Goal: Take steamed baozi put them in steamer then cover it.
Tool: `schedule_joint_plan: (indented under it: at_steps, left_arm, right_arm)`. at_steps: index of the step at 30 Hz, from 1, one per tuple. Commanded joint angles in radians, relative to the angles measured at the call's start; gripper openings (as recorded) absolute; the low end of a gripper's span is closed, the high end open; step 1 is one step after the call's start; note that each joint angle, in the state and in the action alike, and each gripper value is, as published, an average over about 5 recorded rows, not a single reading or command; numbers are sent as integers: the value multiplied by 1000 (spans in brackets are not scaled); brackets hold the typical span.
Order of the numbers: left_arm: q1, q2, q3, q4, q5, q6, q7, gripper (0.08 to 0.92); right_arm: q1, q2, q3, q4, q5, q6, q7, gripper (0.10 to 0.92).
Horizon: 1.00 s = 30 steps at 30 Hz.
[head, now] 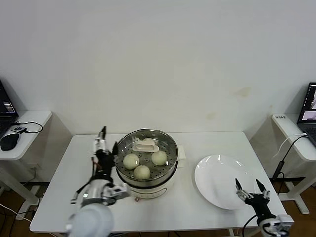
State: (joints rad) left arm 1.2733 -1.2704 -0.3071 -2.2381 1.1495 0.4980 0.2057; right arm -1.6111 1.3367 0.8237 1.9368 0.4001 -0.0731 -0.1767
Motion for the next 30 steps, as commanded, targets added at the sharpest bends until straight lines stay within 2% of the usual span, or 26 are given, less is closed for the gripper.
schedule_joint_plan:
  at_steps: [1, 5, 10, 16, 20, 24, 30]
  left_arm:
    - [237, -9, -486, 92, -1023, -401, -151, 823]
    - [362, -34, -497, 151, -1090, -474, -181, 823]
    - [440, -78, -482, 202, -1106, -516, -205, 823]
    - [518, -84, -441, 181, -1080, -401, -226, 823]
    - [534, -81, -430, 147, -1071, -331, -258, 823]
    - [549, -80, -422, 117, -1074, -334, -258, 823]
    - [564, -79, -387, 103, -1071, -354, -248, 823]
  right_arm:
    - [-24, -38, -130, 70, -99, -41, 61, 823]
    - [-35, -35, -148, 61, -100, -28, 73, 823]
    - [-65, -48, -183, 50, -113, 6, 93, 823]
    - [-87, -51, -190, 50, -183, 36, 101, 823]
    - [-102, -45, -231, 87, -136, -19, 122, 823]
    - [-100, -33, -233, 113, -160, -74, 111, 823]
    - [-96, 1, -221, 89, -207, -72, 134, 823]
